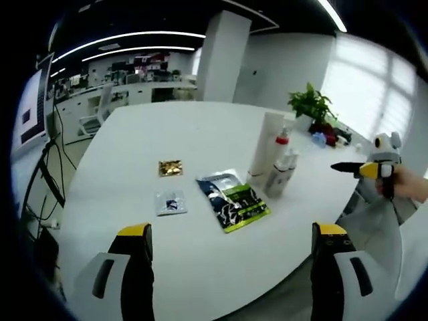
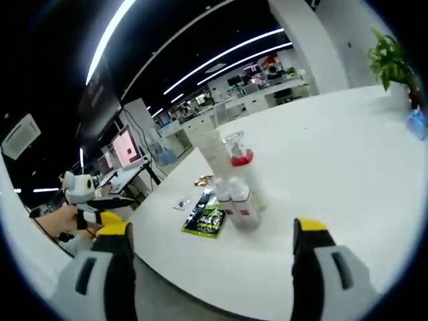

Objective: Arrange the skincare products in the storage area until every visible bottle or jar stands upright without overlapping.

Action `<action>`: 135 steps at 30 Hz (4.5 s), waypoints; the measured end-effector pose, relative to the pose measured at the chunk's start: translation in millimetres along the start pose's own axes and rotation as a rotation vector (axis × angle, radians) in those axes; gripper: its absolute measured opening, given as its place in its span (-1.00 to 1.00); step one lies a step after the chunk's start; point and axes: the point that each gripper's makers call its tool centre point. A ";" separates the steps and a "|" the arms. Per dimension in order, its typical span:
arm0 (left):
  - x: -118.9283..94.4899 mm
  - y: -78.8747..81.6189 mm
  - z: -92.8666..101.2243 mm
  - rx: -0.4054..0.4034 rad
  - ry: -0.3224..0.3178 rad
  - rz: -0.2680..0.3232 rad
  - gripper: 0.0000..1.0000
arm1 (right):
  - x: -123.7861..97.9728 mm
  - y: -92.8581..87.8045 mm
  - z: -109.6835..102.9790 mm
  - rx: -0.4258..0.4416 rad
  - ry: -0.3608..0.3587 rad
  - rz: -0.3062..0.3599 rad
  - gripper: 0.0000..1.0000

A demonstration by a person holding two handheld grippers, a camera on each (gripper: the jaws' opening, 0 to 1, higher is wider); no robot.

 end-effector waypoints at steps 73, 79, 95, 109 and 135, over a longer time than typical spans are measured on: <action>139.8 -19.7 -127.7 0.030 0.284 -0.316 0.36 | 25.1 -29.2 30.1 0.051 -0.071 -0.101 0.98; 145.4 -17.4 -128.1 0.026 0.285 -0.324 0.28 | 27.0 -26.2 34.0 0.049 -0.075 -0.097 0.98; 149.4 -15.2 -134.3 0.007 0.303 -0.326 -0.13 | 28.1 -30.1 34.0 0.063 -0.069 -0.098 0.97; 143.0 -9.6 -135.2 0.027 0.274 -0.316 -0.25 | 30.4 -24.3 31.4 0.049 -0.054 -0.092 0.97; 111.7 25.3 -105.5 0.581 -0.041 -0.455 -0.26 | 23.4 -22.0 29.2 0.044 -0.058 -0.071 0.98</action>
Point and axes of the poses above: the point that each gripper's makers call its tool centre point, and the gripper's own axes: x roughly forward along the fingers, z roughly to its right, y roughly out of its top
